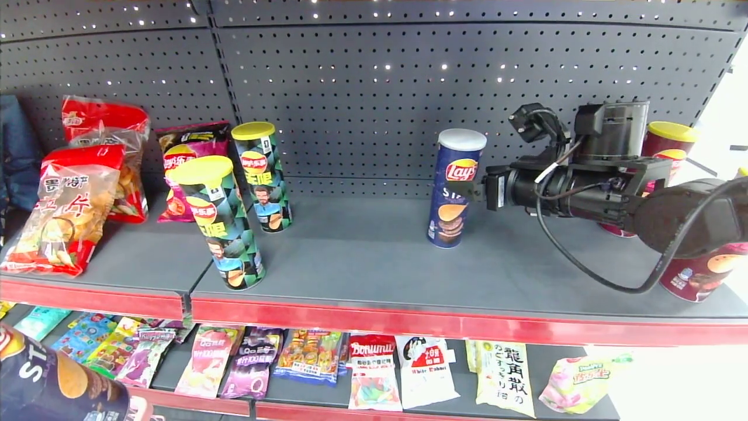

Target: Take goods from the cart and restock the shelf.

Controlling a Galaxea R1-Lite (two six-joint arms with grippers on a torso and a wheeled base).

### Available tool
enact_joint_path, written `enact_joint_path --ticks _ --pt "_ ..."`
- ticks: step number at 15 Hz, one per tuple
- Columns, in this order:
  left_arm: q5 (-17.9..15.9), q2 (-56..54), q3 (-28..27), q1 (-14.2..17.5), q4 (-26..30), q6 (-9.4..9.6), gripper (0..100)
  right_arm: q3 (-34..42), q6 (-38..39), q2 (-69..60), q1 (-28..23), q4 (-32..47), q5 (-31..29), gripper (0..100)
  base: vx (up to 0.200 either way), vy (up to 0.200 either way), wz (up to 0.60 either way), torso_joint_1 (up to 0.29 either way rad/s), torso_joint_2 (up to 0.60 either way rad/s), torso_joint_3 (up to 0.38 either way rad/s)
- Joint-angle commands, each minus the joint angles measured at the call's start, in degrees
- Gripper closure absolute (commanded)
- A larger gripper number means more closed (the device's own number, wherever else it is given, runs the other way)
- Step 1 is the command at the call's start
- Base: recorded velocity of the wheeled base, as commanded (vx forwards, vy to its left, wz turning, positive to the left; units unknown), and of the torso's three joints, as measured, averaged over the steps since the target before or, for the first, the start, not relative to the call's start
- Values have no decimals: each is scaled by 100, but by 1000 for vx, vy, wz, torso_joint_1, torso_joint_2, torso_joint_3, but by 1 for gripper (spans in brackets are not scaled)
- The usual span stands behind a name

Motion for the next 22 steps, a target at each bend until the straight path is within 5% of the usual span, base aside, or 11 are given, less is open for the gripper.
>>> enact_joint_path --ticks 1,10,11,17,22 --pt "-2 23 -15 -1 1 0 100 -275 -1 226 50 7 -12 0 0 0 0 0 0 0" --pt "7 23 -50 8 1 0 100 -1066 78 938 314 -10 -513 0 0 0 0 0 0 0" --pt "7 23 -50 -1 1 0 100 -1101 78 991 322 -63 -530 100 0 0 0 0 0 0" --pt "-2 32 -68 -1 1 0 100 -899 78 780 445 -177 -609 100 0 0 0 0 0 0" --pt "-37 32 -77 -1 1 0 100 393 78 -732 762 -177 -1084 100 0 0 0 0 0 0"
